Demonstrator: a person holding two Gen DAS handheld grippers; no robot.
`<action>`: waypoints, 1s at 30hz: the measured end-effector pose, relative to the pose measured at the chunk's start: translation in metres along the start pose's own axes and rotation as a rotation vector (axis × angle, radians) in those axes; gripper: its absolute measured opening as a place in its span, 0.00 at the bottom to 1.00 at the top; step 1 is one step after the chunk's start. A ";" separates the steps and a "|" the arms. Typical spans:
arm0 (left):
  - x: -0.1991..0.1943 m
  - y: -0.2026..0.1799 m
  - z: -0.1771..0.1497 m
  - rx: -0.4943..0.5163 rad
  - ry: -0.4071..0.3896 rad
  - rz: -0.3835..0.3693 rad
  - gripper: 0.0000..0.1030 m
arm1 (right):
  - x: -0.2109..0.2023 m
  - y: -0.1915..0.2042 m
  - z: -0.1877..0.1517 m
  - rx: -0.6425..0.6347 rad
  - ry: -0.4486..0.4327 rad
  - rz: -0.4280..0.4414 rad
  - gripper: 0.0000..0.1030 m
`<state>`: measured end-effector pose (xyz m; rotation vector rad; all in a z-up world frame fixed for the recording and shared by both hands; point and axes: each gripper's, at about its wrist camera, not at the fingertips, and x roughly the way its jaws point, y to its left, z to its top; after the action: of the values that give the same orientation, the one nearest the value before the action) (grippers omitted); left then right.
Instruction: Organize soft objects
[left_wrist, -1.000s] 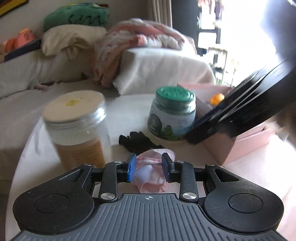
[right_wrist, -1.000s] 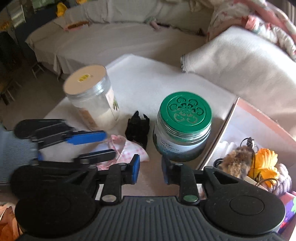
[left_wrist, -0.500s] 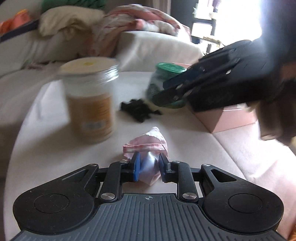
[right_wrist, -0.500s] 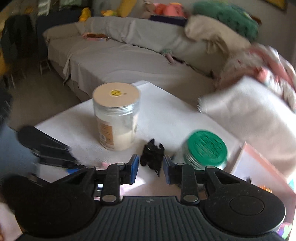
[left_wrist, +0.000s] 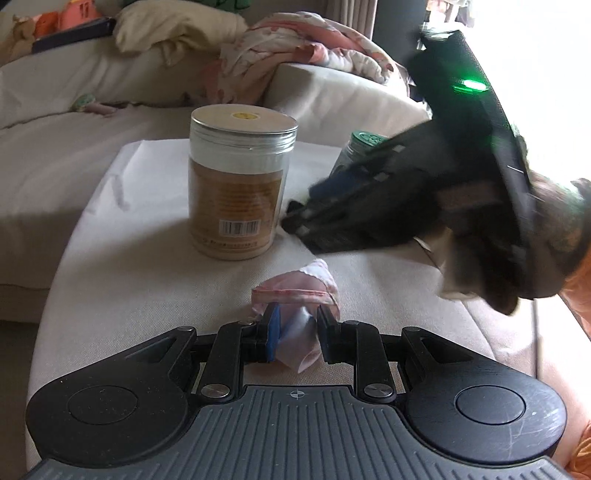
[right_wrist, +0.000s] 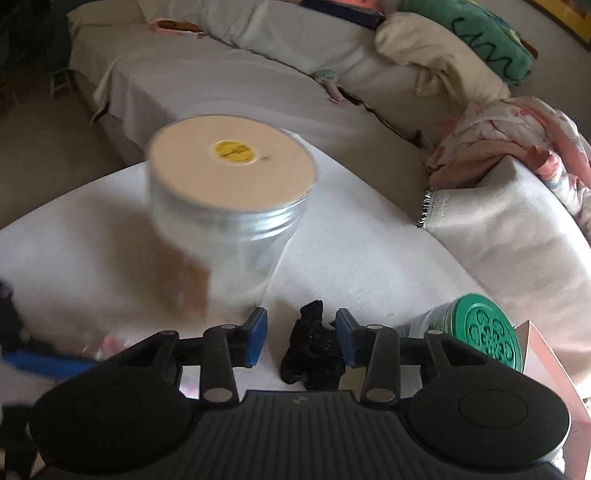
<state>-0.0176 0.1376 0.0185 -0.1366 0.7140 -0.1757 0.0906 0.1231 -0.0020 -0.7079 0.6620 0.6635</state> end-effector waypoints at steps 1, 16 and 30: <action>0.000 0.000 0.000 0.000 0.000 0.000 0.25 | -0.006 0.000 -0.004 0.000 0.000 0.020 0.33; -0.028 0.010 0.008 -0.007 0.039 -0.093 0.25 | -0.107 0.016 -0.080 0.035 -0.157 0.196 0.57; 0.023 -0.031 0.045 -0.209 0.032 0.038 0.25 | -0.114 0.001 -0.165 0.281 -0.148 0.049 0.57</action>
<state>0.0260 0.1056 0.0428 -0.3203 0.7660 -0.0667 -0.0307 -0.0365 -0.0154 -0.3796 0.6226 0.6455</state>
